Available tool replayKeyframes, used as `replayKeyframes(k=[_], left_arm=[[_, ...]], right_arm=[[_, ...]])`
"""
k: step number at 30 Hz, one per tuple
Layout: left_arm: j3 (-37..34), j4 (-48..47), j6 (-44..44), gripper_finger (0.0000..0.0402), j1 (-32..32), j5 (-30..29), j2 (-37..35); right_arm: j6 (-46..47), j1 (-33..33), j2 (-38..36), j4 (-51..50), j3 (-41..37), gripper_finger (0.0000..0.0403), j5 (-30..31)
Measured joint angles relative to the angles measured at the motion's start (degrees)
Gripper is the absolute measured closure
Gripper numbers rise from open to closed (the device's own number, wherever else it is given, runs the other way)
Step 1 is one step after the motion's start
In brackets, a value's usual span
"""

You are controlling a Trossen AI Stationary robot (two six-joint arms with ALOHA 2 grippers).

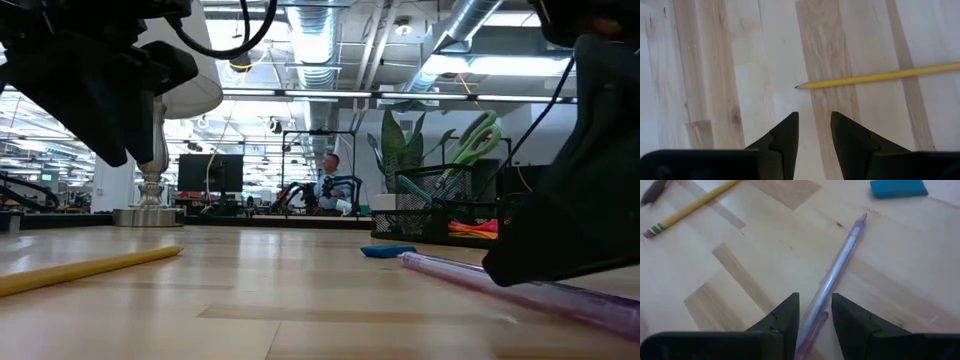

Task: Pick and place office supplies into organizer
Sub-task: Put the purple pen into the desk organizer

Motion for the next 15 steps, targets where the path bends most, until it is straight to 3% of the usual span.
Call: replayKeyframes(k=[15], left_arm=[[0.0,0.0,-0.7,0.0295,0.0,-0.4,0.0]], right_arm=[[-2.3,-0.6,0.5,-8.2,-1.0,0.0294,-3.2]])
